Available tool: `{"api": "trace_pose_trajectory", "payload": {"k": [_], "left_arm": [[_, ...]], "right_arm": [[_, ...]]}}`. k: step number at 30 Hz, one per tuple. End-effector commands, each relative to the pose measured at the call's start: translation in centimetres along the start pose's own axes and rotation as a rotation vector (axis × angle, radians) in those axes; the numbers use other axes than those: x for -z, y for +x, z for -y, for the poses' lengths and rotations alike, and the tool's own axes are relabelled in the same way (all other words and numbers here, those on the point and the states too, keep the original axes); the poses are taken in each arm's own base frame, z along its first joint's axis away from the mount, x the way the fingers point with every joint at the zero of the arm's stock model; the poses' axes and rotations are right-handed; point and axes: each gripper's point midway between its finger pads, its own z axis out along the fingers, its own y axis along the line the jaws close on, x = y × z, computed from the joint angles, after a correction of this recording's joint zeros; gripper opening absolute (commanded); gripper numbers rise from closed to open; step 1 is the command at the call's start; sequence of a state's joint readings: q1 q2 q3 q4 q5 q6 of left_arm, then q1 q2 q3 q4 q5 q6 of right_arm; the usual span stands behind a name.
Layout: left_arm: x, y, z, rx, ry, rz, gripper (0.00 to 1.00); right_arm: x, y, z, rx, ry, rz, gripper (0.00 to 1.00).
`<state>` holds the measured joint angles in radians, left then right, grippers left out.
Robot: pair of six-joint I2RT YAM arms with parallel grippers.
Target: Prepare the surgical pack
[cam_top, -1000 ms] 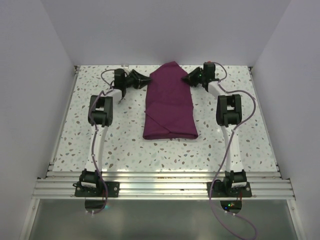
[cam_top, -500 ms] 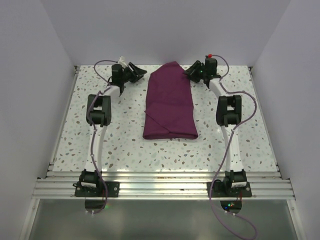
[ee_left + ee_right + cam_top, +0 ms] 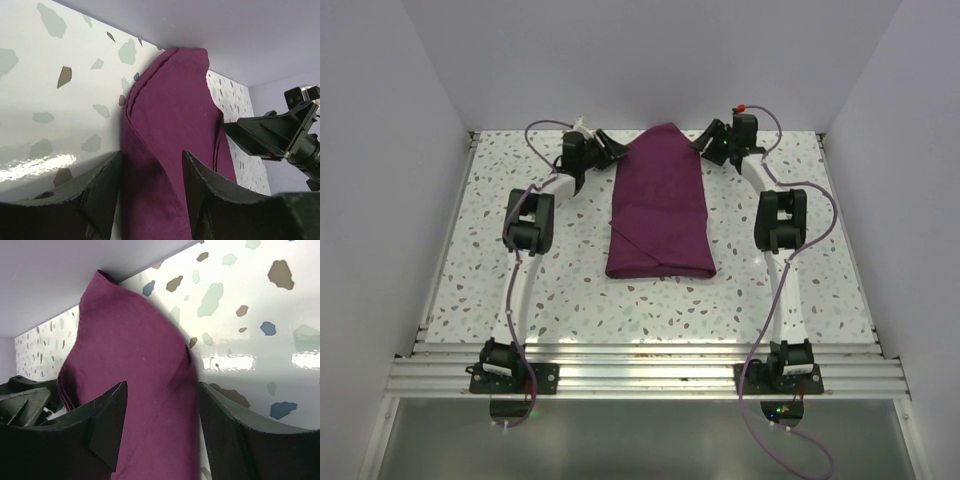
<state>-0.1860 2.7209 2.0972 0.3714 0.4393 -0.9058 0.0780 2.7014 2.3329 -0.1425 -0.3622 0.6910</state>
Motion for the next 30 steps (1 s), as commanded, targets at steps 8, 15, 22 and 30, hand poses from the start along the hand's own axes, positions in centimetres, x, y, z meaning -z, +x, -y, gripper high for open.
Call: {"api": "trace_pose_trajectory", "payload": {"k": [8, 15, 22, 30], "left_arm": [[0.0, -2.3, 0.2, -0.042, -0.031, 0.058, 0.51], [-0.2, -2.2, 0.2, -0.016, -0.014, 0.062, 0.4], [-0.3, -2.2, 0.5, 0.005, 0.006, 0.06, 0.34], [-0.2, -2.1, 0.8, 0.014, 0.022, 0.053, 0.29]], "right_arm": [[2.9, -3.6, 0.0, 0.089, 0.073, 0.085, 0.61], [0.3, -1.3, 0.5, 0.096, 0.049, 0.002, 0.57], [-1.5, 2.4, 0.7, 0.072, 0.046, -0.057, 0.49], [-2.6, 4.3, 1.3, 0.084, 0.072, -0.092, 0.43]]}}
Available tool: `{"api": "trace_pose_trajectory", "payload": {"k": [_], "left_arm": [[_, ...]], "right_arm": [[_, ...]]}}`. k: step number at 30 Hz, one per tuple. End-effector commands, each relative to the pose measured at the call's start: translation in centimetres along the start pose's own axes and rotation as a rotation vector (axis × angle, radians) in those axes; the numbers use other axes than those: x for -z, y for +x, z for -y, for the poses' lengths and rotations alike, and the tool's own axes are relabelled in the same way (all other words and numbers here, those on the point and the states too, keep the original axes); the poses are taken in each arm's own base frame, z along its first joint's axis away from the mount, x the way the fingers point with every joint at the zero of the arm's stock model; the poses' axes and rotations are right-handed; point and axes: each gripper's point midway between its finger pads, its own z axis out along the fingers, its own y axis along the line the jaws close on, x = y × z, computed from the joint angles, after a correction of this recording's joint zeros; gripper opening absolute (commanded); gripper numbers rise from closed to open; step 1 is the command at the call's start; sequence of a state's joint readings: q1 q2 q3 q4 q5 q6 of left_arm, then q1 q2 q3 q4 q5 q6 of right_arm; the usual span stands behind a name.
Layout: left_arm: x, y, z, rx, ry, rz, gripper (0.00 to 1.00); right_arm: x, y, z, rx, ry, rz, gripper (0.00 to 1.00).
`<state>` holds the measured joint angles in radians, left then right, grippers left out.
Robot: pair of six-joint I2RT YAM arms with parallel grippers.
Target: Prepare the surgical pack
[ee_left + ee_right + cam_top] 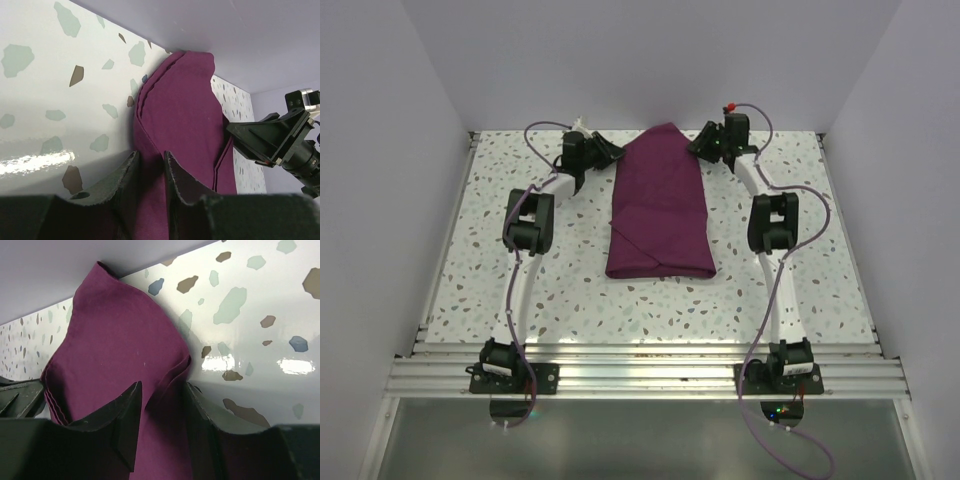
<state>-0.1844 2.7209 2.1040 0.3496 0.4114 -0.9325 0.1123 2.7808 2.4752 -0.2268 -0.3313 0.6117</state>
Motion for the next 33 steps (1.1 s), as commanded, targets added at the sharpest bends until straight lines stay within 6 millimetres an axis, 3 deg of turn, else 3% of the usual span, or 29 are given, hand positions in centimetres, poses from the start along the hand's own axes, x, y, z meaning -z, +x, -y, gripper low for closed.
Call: {"api": "trace_pose_trajectory", "payload": {"k": [1, 4, 8, 13, 16, 17, 19, 20, 21, 22, 23, 24, 28, 30, 31, 32, 33], "left_arm": [[-0.2, -1.7, 1.3, -0.017, 0.054, 0.04, 0.29], [-0.2, -1.9, 1.4, -0.005, 0.055, 0.041, 0.23], [0.2, -2.9, 2.1, 0.003, 0.062, 0.042, 0.15], [1.3, -4.7, 3.9, 0.001, 0.083, 0.048, 0.0], [2.2, -5.0, 5.2, -0.014, 0.093, 0.025, 0.0], [2.9, -5.6, 6.7, -0.026, 0.109, 0.028, 0.0], [3.8, -4.5, 6.4, -0.018, 0.093, -0.008, 0.0], [4.7, -5.1, 7.8, -0.038, 0.101, -0.002, 0.0], [5.1, -5.0, 8.0, -0.04, 0.092, -0.012, 0.0], [5.7, -4.1, 7.4, -0.037, 0.07, -0.042, 0.0], [6.4, -4.4, 8.7, -0.051, 0.082, -0.044, 0.0], [6.8, -3.5, 8.4, -0.038, 0.066, -0.086, 0.0], [8.7, -2.1, 9.5, -0.037, 0.055, -0.165, 0.0], [9.9, -2.0, 11.2, -0.044, 0.068, -0.178, 0.0], [10.6, -1.1, 10.9, -0.037, 0.057, -0.2, 0.0], [11.6, -1.5, 12.4, -0.053, 0.071, -0.192, 0.0], [12.2, -0.9, 12.8, -0.055, 0.066, -0.207, 0.0]], "right_arm": [[-1.2, 3.1, 1.4, -0.008, 0.047, -0.069, 0.41], [-1.4, 2.6, 1.0, -0.037, 0.039, -0.046, 0.25], [-0.8, 0.3, -1.2, -0.05, 0.005, -0.001, 0.13], [1.2, -1.2, -3.7, -0.065, -0.029, -0.002, 0.05], [3.0, -1.4, -5.0, -0.076, -0.038, -0.036, 0.02], [3.5, -1.6, -5.3, -0.087, -0.039, -0.043, 0.02], [4.6, -0.9, -6.0, -0.126, -0.052, -0.096, 0.02], [5.6, -1.3, -7.0, -0.139, -0.065, -0.105, 0.02], [6.4, -0.4, -7.1, -0.154, -0.057, -0.152, 0.01], [7.0, -0.1, -7.2, -0.159, -0.051, -0.171, 0.01], [8.1, -0.4, -8.1, -0.158, -0.059, -0.177, 0.0], [8.7, 0.7, -7.9, -0.175, -0.044, -0.223, 0.0], [11.2, 1.8, -8.4, -0.16, -0.032, -0.289, 0.0], [12.9, 2.0, -9.2, -0.152, -0.036, -0.312, 0.0], [13.5, 2.1, -9.5, -0.144, -0.042, -0.322, 0.0], [14.1, 2.2, -9.7, -0.142, -0.04, -0.327, 0.0], [14.7, 3.2, -9.2, -0.154, -0.021, -0.353, 0.0]]}}
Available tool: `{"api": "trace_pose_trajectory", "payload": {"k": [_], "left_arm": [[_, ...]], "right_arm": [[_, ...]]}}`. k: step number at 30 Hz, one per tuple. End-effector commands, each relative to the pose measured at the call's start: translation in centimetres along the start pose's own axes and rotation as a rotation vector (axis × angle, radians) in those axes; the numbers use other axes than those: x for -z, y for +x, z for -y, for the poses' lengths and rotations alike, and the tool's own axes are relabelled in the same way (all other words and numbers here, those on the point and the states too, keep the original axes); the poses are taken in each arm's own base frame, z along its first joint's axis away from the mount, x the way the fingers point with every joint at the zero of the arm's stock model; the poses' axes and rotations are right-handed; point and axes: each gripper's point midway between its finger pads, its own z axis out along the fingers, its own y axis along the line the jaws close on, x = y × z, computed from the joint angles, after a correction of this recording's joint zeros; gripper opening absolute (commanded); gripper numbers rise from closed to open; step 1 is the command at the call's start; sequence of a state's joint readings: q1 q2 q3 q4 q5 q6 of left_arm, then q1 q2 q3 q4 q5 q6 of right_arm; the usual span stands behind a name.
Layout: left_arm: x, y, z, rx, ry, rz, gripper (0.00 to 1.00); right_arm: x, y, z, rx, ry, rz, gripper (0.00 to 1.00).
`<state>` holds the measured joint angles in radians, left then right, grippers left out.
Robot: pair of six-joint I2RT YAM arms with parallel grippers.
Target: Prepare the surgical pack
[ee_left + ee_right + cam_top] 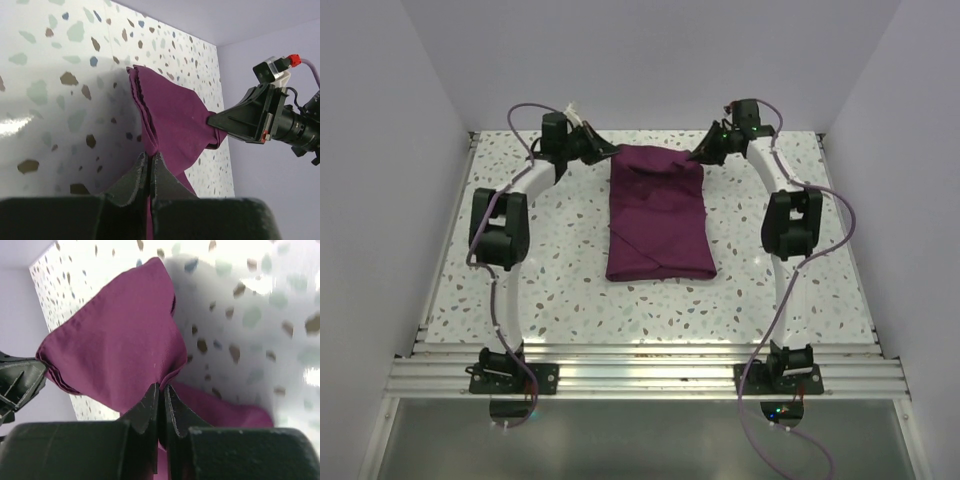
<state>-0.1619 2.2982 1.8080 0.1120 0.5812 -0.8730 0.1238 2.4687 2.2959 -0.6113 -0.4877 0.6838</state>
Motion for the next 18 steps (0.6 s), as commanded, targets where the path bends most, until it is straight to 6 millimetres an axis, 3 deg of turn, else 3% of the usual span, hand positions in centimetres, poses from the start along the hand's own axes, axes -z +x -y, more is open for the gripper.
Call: {"api": "trace_pose_trajectory", "payload": {"k": [1, 2, 3, 4, 5, 6, 7, 8, 9, 12, 14, 15, 16, 18], "left_arm": [[3.2, 1.8, 3.1, -0.052, 0.015, -0.058, 0.0], [4.3, 1.9, 4.8, -0.07, 0.033, -0.053, 0.0], [4.8, 3.5, 4.2, -0.058, 0.022, -0.082, 0.0], [5.9, 3.5, 5.7, -0.081, 0.041, -0.08, 0.0], [6.2, 4.5, 6.1, -0.086, 0.043, -0.097, 0.0], [6.7, 5.2, 6.3, -0.088, 0.039, -0.114, 0.0], [7.2, 6.4, 6.0, -0.09, 0.033, -0.137, 0.0], [8.1, 6.6, 7.3, -0.111, 0.046, -0.132, 0.0], [8.6, 7.7, 7.4, -0.104, 0.031, -0.16, 0.0], [10.6, 10.1, 7.8, -0.093, 0.024, -0.186, 0.0], [12.1, 10.4, 9.2, -0.107, 0.043, -0.175, 0.0], [12.6, 11.5, 8.6, -0.096, 0.027, -0.19, 0.0], [13.6, 11.5, 9.5, -0.106, 0.04, -0.175, 0.0], [14.5, 12.7, 9.2, -0.095, 0.034, -0.185, 0.0]], "right_arm": [[5.6, 2.1, -3.4, 0.04, -0.038, -0.056, 0.0], [6.4, 2.7, -3.7, 0.047, -0.042, -0.065, 0.0], [6.7, 3.9, -2.7, 0.035, -0.02, -0.096, 0.0], [8.5, 4.1, -3.9, 0.067, -0.038, -0.084, 0.0], [8.7, 5.5, -2.9, 0.05, -0.022, -0.117, 0.0], [9.1, 6.1, -3.0, 0.053, -0.031, -0.122, 0.0], [10.8, 6.3, -4.2, 0.072, -0.054, -0.102, 0.0], [11.3, 6.9, -4.1, 0.074, -0.056, -0.109, 0.0], [11.6, 7.9, -3.4, 0.062, -0.046, -0.129, 0.0], [13.9, 9.6, -3.8, 0.077, -0.06, -0.128, 0.0], [15.5, 10.4, -4.5, 0.095, -0.079, -0.126, 0.0], [15.8, 11.2, -4.0, 0.085, -0.07, -0.142, 0.0], [16.2, 11.7, -4.1, 0.089, -0.079, -0.147, 0.0], [17.2, 12.6, -4.2, 0.091, -0.083, -0.147, 0.0]]}}
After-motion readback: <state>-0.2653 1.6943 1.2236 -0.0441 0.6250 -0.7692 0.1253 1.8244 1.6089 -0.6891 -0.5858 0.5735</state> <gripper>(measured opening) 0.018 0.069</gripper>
